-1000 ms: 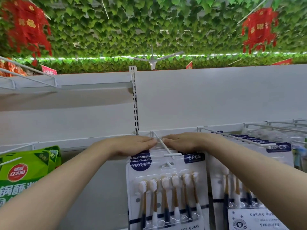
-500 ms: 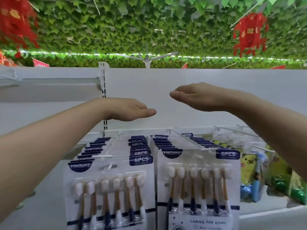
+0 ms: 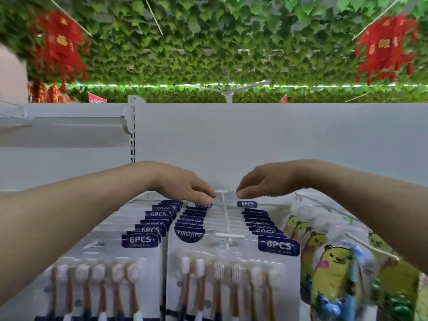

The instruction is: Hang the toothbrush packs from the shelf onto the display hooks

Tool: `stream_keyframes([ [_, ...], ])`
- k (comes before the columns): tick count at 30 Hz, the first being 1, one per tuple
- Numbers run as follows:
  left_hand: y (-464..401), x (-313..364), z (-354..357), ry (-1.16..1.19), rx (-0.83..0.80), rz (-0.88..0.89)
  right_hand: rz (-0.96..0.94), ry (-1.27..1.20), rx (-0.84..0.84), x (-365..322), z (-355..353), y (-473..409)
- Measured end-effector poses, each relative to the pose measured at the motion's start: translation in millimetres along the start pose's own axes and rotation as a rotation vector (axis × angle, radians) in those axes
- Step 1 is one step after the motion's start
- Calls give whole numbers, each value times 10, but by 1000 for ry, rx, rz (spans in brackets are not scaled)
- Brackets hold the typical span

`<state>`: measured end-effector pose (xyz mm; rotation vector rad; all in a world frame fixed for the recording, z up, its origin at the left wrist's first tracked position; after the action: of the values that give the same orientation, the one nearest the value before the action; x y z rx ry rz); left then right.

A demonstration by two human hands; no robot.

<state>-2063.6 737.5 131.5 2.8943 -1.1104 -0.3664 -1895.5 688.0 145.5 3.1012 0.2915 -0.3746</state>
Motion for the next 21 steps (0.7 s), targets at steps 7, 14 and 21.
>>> stream_keyframes([
  [7,-4,-65,-128,11,-18,35,43,-18,-137,-60,-73,-79],
  [14,-76,-38,25,-35,-143,119,88,1,-77,-128,78,107],
  [21,-207,73,400,-36,-199,270,52,-147,-94,-214,502,303],
])
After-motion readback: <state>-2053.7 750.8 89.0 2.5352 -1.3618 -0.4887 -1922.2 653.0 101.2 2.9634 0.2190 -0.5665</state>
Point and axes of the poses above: each hand's wrist, its own y-axis away from the middle knuckle, its own z-axis out of the palm, x = y × z, the point moved 6 cm from there along -y, towards the middle knuckle, and after that the axes turned 13 degrees about -y, right-handed, at the moved point
